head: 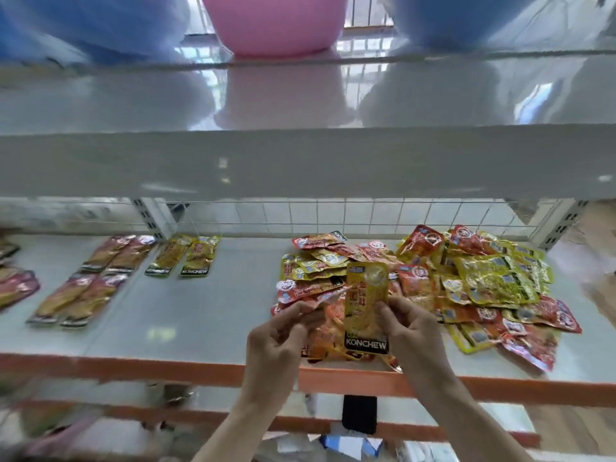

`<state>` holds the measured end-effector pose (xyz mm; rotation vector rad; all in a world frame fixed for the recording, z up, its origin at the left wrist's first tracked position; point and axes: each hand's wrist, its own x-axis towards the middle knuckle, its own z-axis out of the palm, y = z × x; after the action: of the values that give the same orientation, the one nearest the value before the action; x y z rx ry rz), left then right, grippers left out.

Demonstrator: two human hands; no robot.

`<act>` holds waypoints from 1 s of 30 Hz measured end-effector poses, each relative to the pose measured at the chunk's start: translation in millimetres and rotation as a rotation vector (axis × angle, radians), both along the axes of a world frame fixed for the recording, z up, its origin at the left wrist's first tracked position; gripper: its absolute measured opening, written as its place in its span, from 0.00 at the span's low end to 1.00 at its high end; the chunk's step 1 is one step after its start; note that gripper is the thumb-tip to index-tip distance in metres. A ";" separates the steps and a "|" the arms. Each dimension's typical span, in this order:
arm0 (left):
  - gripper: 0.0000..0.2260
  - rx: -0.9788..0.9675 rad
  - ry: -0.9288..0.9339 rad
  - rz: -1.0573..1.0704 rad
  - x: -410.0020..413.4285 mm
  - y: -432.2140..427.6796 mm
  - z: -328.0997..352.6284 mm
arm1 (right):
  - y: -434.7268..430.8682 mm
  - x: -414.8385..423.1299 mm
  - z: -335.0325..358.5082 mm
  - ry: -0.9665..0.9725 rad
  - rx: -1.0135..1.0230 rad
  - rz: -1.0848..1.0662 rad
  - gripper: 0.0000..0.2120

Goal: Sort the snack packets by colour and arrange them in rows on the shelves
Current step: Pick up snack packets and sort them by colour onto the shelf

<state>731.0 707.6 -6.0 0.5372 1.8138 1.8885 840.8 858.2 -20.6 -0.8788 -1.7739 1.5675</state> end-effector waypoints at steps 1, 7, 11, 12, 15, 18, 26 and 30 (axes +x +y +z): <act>0.18 0.013 -0.029 0.048 -3.8 -10.0 0.7 | -8.2 -7.7 -1.1 -0.003 -0.012 0.021 0.10; 0.07 -0.012 0.019 0.356 -39.3 -66.4 0.3 | -52.8 -50.4 -3.7 -0.020 -0.074 0.134 0.11; 0.09 -0.049 0.011 0.485 -71.8 -102.6 3.1 | -86.6 -80.1 2.2 -0.054 -0.092 0.177 0.12; 0.10 -0.034 -0.036 0.492 -80.5 -113.7 3.4 | -95.5 -88.4 3.8 -0.061 -0.109 0.188 0.11; 0.09 0.004 -0.191 0.443 -109.1 -150.1 3.3 | -126.3 -114.6 10.1 -0.075 -0.162 0.222 0.09; 0.07 0.006 -0.269 0.377 -142.7 -189.5 0.1 | -161.6 -142.2 12.6 -0.084 -0.217 0.216 0.09; 0.12 -0.107 -0.096 0.266 -225.0 -289.3 -16.9 | -250.7 -212.4 8.5 -0.119 -0.254 0.136 0.07; 0.17 -0.111 -0.097 0.254 -254.9 -320.6 -20.3 | -281.1 -232.6 8.3 -0.117 -0.279 0.140 0.07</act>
<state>476.1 387.0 -26.3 0.1791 1.9852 1.9217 608.2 577.0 -12.3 -1.0130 -1.7552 1.9232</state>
